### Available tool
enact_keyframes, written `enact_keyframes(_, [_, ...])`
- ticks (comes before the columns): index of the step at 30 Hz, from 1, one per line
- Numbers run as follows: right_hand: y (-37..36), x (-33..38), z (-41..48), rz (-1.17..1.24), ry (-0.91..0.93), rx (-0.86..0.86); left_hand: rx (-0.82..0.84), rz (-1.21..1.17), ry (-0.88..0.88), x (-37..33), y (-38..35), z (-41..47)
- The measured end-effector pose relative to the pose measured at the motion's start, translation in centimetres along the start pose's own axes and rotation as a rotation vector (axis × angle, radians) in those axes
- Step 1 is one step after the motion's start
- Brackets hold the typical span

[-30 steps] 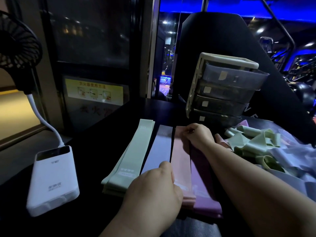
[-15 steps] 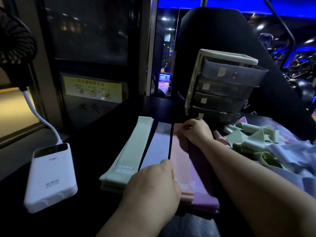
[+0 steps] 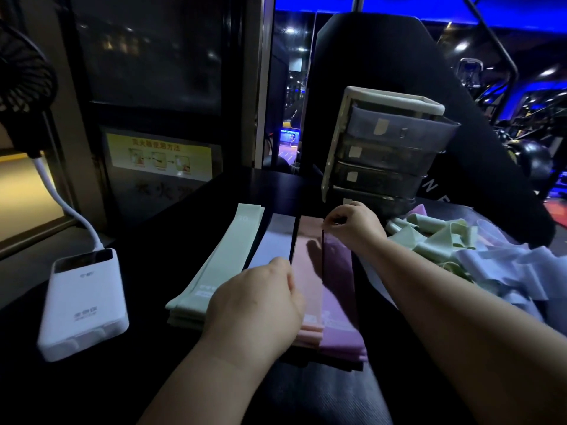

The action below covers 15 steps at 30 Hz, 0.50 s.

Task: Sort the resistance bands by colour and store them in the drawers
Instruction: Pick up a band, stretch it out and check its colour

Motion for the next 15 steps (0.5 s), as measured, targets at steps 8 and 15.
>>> enact_keyframes(8, [5.2, -3.4, -3.0, -0.022, 0.014, -0.017, -0.07, -0.1, -0.042, -4.3, -0.7, 0.8])
enact_keyframes(15, [12.8, -9.1, -5.5, -0.133, 0.015, -0.125, 0.088, -0.101, -0.133, -11.3, -4.5, 2.8])
Point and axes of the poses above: each hand's wrist, its own z-axis towards the middle knuckle, its own y-axis out of the back of the hand, x = y × z, the point moved 3 cm from there along z, towards the middle knuckle, and after that the axes turned 4 degrees about -z, right-handed, at the moved point
